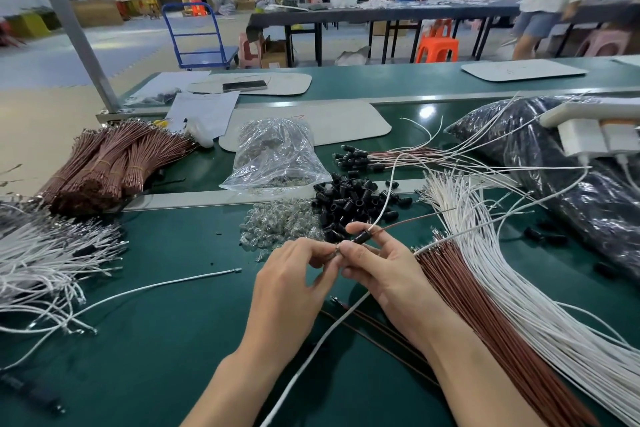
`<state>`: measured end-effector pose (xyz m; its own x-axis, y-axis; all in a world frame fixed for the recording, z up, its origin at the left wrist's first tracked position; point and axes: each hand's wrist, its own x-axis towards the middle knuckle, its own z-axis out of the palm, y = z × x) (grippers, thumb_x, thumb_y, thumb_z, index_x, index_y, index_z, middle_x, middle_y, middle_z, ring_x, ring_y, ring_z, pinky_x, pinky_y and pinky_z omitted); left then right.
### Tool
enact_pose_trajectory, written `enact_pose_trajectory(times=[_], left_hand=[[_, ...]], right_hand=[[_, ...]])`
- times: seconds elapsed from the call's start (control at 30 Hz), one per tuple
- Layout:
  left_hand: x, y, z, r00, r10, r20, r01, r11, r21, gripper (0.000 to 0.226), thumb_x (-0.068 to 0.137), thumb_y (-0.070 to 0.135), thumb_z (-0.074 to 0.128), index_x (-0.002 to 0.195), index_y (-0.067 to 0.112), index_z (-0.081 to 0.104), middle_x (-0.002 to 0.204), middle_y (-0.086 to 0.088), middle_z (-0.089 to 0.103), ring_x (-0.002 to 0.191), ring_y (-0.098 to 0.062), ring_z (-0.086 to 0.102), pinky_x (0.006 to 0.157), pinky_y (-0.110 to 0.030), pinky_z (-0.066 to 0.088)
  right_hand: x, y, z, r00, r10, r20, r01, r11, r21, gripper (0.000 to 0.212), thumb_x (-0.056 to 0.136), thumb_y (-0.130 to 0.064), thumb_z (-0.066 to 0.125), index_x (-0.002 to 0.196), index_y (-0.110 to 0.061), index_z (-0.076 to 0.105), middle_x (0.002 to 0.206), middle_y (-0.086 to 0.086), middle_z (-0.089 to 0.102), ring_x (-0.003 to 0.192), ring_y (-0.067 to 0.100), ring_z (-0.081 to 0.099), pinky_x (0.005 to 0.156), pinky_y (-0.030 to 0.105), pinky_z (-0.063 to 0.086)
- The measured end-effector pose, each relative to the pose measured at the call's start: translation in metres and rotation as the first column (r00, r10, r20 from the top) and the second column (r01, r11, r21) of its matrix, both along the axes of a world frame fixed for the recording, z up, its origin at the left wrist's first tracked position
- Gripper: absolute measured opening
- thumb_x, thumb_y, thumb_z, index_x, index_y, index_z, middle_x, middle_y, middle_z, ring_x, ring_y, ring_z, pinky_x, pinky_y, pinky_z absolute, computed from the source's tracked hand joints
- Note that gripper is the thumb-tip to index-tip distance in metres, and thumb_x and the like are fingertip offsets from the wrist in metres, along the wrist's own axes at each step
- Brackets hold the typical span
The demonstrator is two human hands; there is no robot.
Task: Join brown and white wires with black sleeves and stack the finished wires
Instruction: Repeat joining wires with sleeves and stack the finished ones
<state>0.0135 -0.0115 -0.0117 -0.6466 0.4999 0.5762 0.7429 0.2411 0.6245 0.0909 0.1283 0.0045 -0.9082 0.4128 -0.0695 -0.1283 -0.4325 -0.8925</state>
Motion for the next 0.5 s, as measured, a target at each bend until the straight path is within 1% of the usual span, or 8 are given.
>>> enact_pose_trajectory(times=[0.07,0.2,0.27,0.37,0.5], left_hand=[[0.0003,0.0000,-0.0005,1.000,0.007,-0.008,-0.007,1.000,0.001,0.006,0.090,0.037,0.066,0.095,0.036,0.063,0.089,0.025,0.061,0.088,-0.001,0.058,0.078,-0.020,0.045],[0.0005,0.0007,-0.0003,1.000,-0.006,0.001,0.006,1.000,-0.007,0.008,0.090,0.038,0.064,0.097,0.039,0.061,0.090,0.024,0.061,0.090,0.001,0.059,0.078,-0.018,0.046],[0.0000,0.0006,-0.0009,0.999,-0.026,0.034,0.027,0.999,-0.024,0.008,0.091,0.038,0.064,0.099,0.039,0.060,0.094,0.023,0.062,0.091,0.003,0.058,0.078,-0.018,0.046],[-0.0005,0.0004,-0.0010,0.998,-0.044,0.043,0.046,0.998,-0.048,0.014,0.093,0.044,0.059,0.106,0.042,0.058,0.102,0.026,0.061,0.093,0.002,0.059,0.077,-0.017,0.047],[-0.0018,-0.0007,-0.0012,0.999,-0.031,0.040,0.033,0.999,-0.039,0.015,0.094,0.046,0.056,0.108,0.042,0.059,0.104,0.025,0.060,0.092,0.002,0.059,0.076,-0.019,0.048]], right_hand=[[0.0001,0.0010,-0.0004,1.000,0.010,-0.004,-0.010,1.000,-0.005,0.046,0.072,-0.022,0.082,0.113,-0.012,0.065,0.088,0.013,0.074,0.079,0.017,0.071,0.072,0.024,0.057],[-0.0001,0.0031,-0.0013,1.000,0.016,-0.005,-0.016,1.000,-0.025,0.049,0.066,-0.025,0.086,0.110,-0.014,0.068,0.087,0.015,0.073,0.076,0.018,0.069,0.071,0.025,0.058],[-0.0005,0.0028,-0.0018,1.000,0.004,-0.002,-0.004,1.000,-0.027,0.049,0.064,-0.025,0.087,0.108,-0.014,0.068,0.086,0.014,0.072,0.074,0.018,0.069,0.071,0.025,0.059],[-0.0002,0.0033,-0.0015,1.000,-0.026,-0.005,0.026,0.999,-0.026,0.049,0.063,-0.024,0.086,0.108,-0.015,0.068,0.084,0.013,0.072,0.072,0.017,0.067,0.072,0.026,0.059],[0.0005,0.0049,0.0007,0.998,-0.062,-0.007,0.062,0.998,-0.033,0.050,0.065,-0.021,0.083,0.110,-0.012,0.066,0.081,0.009,0.072,0.068,0.014,0.066,0.069,0.024,0.058]])
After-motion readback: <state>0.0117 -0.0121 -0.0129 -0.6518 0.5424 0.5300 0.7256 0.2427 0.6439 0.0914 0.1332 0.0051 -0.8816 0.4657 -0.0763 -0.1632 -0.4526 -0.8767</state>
